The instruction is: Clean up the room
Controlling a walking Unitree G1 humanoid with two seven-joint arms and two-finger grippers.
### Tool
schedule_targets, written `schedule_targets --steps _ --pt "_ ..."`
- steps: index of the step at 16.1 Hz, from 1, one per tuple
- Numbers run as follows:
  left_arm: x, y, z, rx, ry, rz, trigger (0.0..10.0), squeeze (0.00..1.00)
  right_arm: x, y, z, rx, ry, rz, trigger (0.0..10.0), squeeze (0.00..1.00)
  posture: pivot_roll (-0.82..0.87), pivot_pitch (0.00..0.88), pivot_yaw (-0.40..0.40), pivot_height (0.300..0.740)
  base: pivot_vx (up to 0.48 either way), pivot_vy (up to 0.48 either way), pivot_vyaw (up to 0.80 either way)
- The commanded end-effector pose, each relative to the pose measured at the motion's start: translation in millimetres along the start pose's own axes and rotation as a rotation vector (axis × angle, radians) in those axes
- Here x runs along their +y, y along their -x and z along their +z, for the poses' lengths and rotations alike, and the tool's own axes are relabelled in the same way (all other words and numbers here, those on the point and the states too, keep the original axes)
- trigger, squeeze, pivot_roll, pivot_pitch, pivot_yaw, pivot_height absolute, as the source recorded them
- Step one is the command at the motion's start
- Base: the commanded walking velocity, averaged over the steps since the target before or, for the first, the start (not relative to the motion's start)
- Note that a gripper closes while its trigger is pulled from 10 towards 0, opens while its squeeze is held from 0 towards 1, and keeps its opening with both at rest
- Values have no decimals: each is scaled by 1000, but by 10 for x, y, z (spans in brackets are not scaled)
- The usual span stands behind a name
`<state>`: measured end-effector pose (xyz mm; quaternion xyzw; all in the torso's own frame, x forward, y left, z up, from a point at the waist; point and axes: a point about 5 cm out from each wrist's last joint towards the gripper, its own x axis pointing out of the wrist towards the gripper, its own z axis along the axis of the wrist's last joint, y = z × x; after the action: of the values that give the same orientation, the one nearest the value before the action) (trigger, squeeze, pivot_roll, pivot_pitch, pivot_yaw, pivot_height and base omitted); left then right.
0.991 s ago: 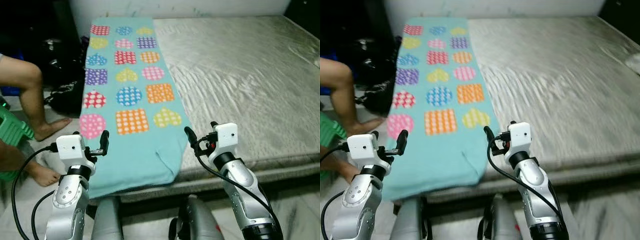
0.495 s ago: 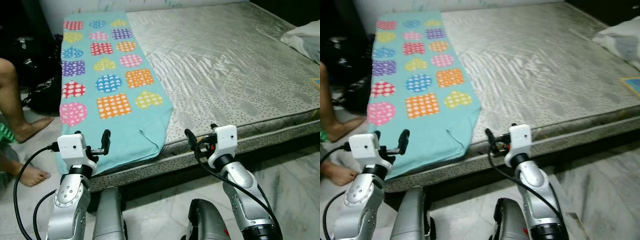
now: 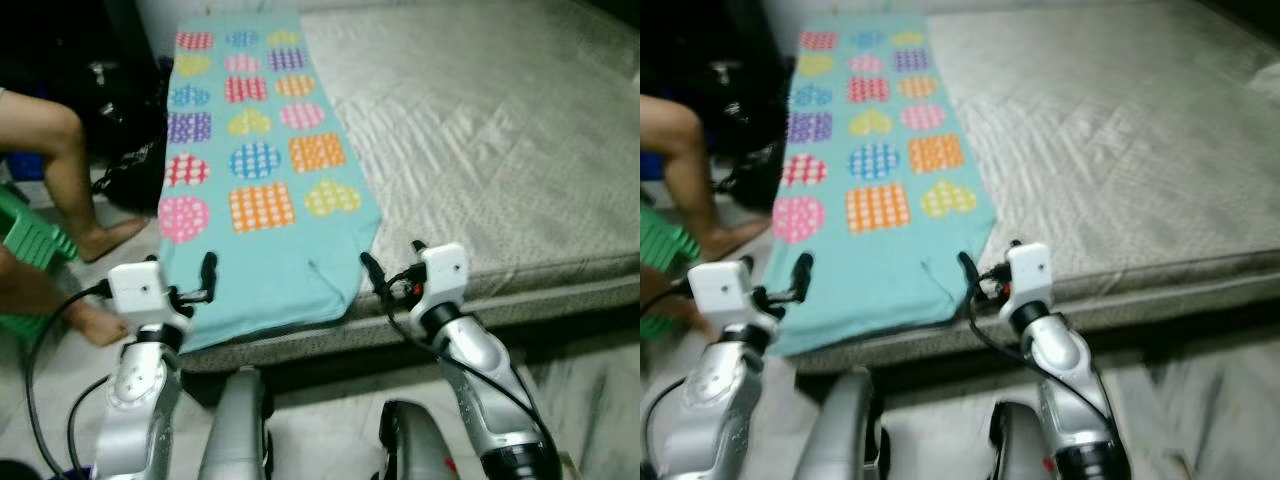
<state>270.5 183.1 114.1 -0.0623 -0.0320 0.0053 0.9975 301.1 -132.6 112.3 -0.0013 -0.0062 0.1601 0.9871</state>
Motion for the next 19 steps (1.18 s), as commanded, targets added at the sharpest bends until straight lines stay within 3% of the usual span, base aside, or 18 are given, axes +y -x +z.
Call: schedule_targets --steps 1,3,8,16,19 --pt "2 3 -17 16 -1 -14 10000 0 -20 22 -36 14 -6 -13 10000 0 -39 195 -22 585 0 0 0" --pt "0 -7 -9 15 0 -15 10000 0 9 15 -16 4 42 15 10000 0 -37 199 -21 585 0 0 738" --pt "-13 -21 -2 17 10 -29 10000 0 30 -9 -24 6 22 8 10000 0 -34 199 -13 585 0 0 795" --pt "-43 -75 42 -1 30 -61 10000 0 78 -105 24 -18 10 8 10000 0 -31 195 -7 585 0 0 0" --pt "-86 -60 50 -10 46 -90 10000 0 81 -121 22 -20 10 9 10000 0 -31 194 -6 585 314 0 0"
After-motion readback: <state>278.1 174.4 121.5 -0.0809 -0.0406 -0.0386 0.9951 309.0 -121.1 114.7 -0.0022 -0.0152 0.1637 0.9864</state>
